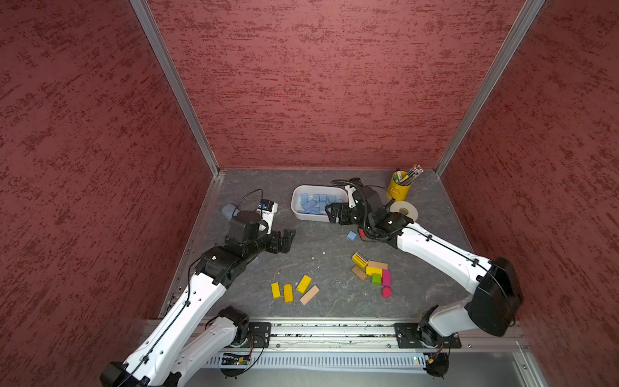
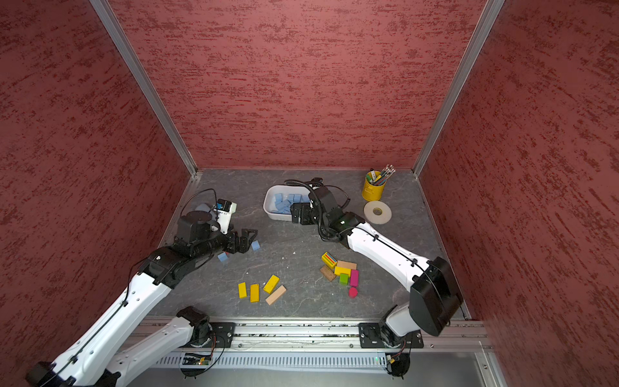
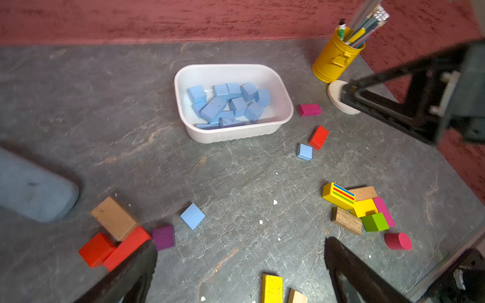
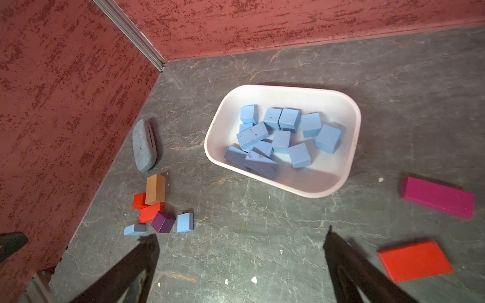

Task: Pick out the blue building blocks
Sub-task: Pick up the building block from the center of the board.

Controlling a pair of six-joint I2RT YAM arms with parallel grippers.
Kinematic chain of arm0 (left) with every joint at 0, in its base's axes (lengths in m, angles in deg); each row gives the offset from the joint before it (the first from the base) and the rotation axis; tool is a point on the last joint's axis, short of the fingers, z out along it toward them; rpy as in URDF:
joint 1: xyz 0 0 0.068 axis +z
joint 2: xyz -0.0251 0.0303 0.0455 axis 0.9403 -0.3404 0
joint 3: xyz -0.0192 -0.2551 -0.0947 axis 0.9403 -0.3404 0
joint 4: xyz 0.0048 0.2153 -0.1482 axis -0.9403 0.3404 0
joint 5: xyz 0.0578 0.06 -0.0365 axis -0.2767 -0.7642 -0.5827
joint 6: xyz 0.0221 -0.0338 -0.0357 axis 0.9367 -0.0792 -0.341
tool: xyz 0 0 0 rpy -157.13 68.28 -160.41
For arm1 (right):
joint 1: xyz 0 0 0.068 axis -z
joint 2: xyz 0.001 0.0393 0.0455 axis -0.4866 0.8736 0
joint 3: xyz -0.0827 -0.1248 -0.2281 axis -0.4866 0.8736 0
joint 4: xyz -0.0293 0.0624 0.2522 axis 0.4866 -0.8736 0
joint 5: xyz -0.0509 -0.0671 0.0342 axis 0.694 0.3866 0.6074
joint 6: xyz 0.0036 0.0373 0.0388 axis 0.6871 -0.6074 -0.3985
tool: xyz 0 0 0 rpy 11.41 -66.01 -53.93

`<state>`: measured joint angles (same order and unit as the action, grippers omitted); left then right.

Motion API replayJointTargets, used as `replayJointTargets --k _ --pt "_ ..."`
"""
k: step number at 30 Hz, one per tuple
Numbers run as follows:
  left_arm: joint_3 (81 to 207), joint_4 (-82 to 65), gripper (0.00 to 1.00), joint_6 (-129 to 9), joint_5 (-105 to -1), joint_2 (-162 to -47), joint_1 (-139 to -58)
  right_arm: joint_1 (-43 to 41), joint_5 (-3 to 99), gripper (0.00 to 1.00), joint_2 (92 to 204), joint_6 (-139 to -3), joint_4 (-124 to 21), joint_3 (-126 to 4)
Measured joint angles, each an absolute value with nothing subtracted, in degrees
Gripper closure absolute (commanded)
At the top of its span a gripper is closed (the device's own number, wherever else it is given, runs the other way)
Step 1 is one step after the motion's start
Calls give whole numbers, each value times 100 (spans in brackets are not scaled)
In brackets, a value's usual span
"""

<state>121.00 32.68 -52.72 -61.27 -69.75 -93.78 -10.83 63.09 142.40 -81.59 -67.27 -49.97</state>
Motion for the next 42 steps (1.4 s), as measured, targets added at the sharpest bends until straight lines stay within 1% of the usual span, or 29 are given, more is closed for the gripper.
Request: replayJointTargets --k 6,11,16,24,28,32,35,42 --pt "12100 3644 1 -6280 -6416 -6903 -9019 -1083 6309 1 13678 -8161 -6441 -4383" --pt "12001 3880 1 -7036 -6529 -6798 -8611 -1083 6313 1 13573 -8159 -6332 -4176" --pt "11765 4173 0 -7676 -6468 -6973 -8160 -1083 6318 1 13573 -8157 -6277 -4119" --pt "11488 4457 0 -8472 -6470 -7241 -8060 -1083 6361 1 13571 -8098 -6238 -4066" --pt "11367 4488 7 -8745 -6604 -7403 -8060 -1083 6405 1 13527 -8056 -6222 -3946" --pt "11306 4518 10 -8822 -6833 -7705 -8053 -1083 6427 1 13437 -8015 -6218 -3846" --pt "11308 4507 12 -8824 -6990 -8065 -8038 -1083 6447 1 13343 -7997 -6214 -3787" --pt "11308 4409 23 -8671 -7178 -8811 -7913 -1083 6469 1 13182 -7921 -6203 -3701"
